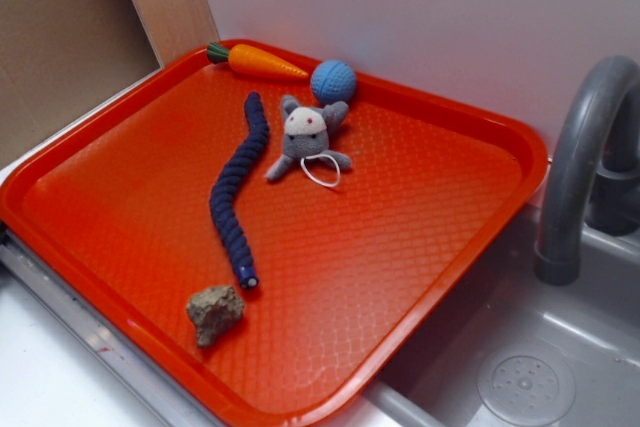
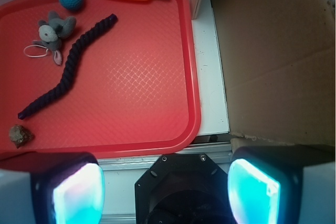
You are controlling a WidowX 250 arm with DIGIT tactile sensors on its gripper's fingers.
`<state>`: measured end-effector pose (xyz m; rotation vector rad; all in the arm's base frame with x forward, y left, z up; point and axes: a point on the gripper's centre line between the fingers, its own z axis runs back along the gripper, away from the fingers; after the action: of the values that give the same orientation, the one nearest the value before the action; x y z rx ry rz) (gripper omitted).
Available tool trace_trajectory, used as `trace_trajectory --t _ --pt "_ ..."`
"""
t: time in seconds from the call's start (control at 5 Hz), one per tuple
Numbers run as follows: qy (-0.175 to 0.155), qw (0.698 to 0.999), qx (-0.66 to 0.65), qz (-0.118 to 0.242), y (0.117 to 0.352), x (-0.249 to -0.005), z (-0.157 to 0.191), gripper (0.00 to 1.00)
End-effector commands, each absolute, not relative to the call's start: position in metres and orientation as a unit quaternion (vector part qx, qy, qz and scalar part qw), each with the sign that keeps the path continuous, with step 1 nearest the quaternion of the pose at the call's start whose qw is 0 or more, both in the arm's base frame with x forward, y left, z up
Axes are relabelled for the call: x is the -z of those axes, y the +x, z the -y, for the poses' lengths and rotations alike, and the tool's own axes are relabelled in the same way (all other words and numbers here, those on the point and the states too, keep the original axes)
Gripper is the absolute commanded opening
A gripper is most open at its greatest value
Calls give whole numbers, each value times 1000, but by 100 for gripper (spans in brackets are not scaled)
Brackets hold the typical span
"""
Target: Grab the rock.
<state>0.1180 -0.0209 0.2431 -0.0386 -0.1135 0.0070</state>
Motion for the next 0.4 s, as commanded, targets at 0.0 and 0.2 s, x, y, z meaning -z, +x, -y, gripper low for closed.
trace_trajectory --t 0.0,0.2 --pt "-19 998 -4 57 118 -243 21 100" --pt "-42 996 -6 79 135 -243 50 100"
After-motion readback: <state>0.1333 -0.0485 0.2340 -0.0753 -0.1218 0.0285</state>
